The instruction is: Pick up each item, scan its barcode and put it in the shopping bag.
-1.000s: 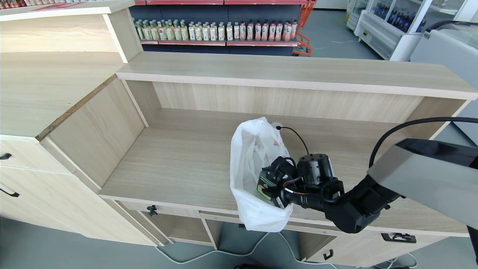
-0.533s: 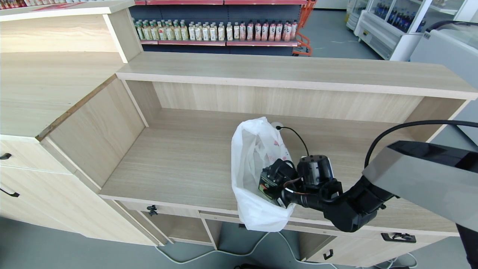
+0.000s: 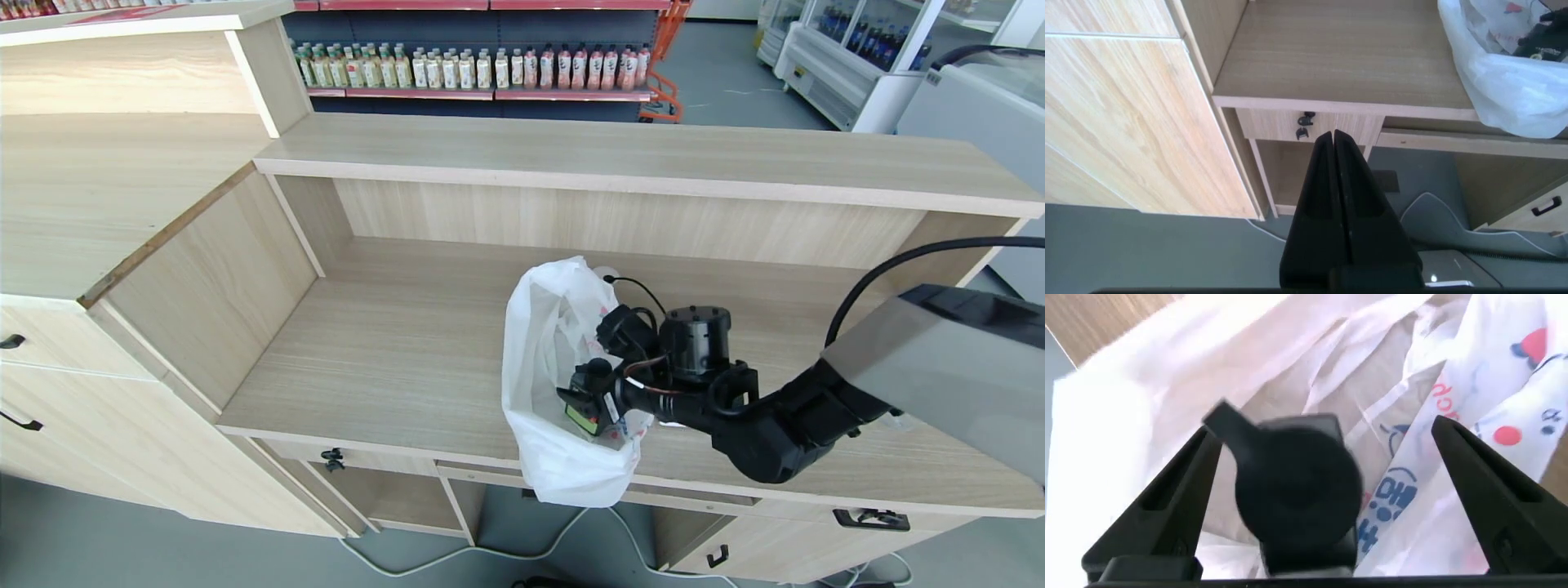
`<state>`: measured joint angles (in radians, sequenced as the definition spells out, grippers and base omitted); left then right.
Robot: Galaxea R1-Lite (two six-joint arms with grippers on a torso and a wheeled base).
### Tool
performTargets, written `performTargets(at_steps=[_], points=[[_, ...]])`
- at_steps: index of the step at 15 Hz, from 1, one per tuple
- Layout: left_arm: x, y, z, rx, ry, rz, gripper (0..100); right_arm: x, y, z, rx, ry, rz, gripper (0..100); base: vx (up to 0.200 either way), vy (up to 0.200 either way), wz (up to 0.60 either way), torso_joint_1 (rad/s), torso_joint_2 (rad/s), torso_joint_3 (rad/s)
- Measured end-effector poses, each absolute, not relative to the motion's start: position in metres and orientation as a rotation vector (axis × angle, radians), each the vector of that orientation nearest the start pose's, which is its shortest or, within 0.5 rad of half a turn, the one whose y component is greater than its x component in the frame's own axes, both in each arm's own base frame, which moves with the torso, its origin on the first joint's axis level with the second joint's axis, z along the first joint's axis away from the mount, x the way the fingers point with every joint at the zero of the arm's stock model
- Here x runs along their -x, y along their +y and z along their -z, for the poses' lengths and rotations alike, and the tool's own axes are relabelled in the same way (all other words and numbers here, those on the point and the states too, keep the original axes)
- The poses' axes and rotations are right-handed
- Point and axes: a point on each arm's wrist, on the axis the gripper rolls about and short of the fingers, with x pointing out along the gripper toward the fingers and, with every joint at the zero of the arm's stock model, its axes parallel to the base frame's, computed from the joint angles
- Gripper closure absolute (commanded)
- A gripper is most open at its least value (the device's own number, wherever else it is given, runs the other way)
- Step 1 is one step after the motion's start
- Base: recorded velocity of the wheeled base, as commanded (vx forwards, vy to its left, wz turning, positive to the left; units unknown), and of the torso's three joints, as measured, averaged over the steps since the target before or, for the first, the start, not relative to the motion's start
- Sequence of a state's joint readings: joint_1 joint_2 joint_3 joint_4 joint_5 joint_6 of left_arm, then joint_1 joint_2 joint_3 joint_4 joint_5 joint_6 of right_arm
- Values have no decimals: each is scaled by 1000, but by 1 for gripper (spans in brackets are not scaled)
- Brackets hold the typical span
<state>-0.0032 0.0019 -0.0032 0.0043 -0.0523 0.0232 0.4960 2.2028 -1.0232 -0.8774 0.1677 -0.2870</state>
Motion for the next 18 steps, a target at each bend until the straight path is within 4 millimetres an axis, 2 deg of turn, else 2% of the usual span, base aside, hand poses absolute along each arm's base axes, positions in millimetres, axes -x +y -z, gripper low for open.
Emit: performTargets(at_steps=[2,5,7,10,13,15,18], points=[[23,-1,-76,-23,3,56,100,-361,196,-103,298,158,-685,0,0,0,0,0,0,0],[23,-1,-76,-23,3,56,100,-356,182,-128,254,156,-650,0,0,0,0,0,0,0],[23,-1,-76,-23,3,56,100,-348,161,-132,212,196,-610,0,0,0,0,0,0,0],[23,-1,-76,-23,2,56,100,-340,112,-147,135,210,-488,0,0,0,0,0,0,0],[23,-1,-76,-23,2,56,100,-306,77,-184,78,143,-412,0,0,0,0,0,0,0],[23,-1,-76,-23,2,55,100,-269,46,-200,70,152,-335,0,0,0,0,0,0,0],[23,-1,-76,-23,2,55,100,-219,-6,-194,113,294,-155,0,0,0,0,0,0,0]])
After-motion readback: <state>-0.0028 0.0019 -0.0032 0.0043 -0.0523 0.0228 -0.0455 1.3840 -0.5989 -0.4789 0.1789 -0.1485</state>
